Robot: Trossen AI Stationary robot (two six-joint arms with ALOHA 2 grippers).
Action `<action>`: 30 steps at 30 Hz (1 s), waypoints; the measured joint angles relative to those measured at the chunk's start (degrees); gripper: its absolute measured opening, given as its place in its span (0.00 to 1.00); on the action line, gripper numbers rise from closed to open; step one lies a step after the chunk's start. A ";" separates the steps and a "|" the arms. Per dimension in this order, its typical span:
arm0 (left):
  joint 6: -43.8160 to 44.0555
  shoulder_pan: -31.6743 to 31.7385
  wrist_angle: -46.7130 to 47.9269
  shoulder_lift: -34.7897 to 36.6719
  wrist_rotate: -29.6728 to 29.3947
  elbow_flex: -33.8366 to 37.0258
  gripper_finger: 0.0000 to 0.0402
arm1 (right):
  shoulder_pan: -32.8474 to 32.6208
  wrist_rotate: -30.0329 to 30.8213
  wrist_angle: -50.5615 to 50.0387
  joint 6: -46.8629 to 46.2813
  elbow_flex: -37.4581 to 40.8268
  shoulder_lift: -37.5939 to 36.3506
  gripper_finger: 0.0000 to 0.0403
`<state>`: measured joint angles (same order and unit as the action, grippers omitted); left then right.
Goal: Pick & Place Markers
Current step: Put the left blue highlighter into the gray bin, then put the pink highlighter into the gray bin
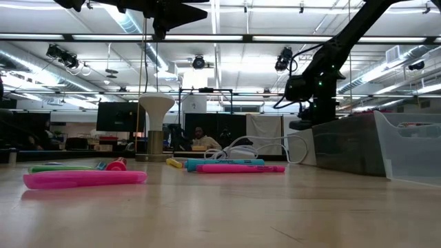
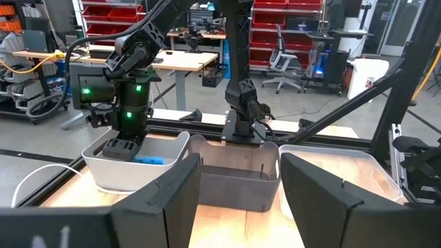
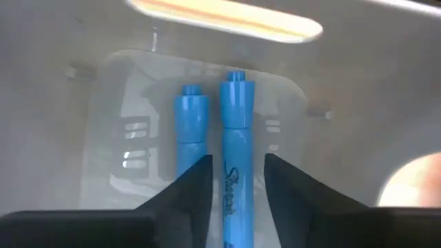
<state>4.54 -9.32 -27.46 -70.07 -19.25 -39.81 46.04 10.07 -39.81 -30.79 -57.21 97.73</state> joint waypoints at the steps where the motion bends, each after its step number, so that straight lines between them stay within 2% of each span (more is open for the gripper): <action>1: 0.29 0.00 0.00 0.00 0.00 0.00 0.52 | 0.00 0.00 0.18 0.00 0.00 0.00 0.36; 8: 0.39 0.00 0.07 0.00 0.00 0.00 0.52 | 0.00 0.00 0.79 0.47 0.00 -0.07 0.43; 14: 0.39 0.08 0.06 0.01 0.02 0.00 0.52 | 0.00 0.00 1.01 0.46 0.00 -2.29 0.40; 18: 0.66 0.15 0.06 0.00 0.00 0.00 0.52 | -0.60 0.67 1.70 1.27 0.00 -6.95 0.37; 23: 0.72 0.15 0.09 0.00 0.00 0.00 0.52 | -4.56 9.50 1.57 1.51 0.02 -14.47 0.35; 30: 0.78 0.15 0.16 0.01 0.00 0.00 0.52 | -14.55 22.65 2.75 1.68 0.02 -23.40 0.35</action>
<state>5.32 -9.17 -27.30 -70.06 -19.25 -39.81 31.50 32.72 -37.06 -29.10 -57.19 74.33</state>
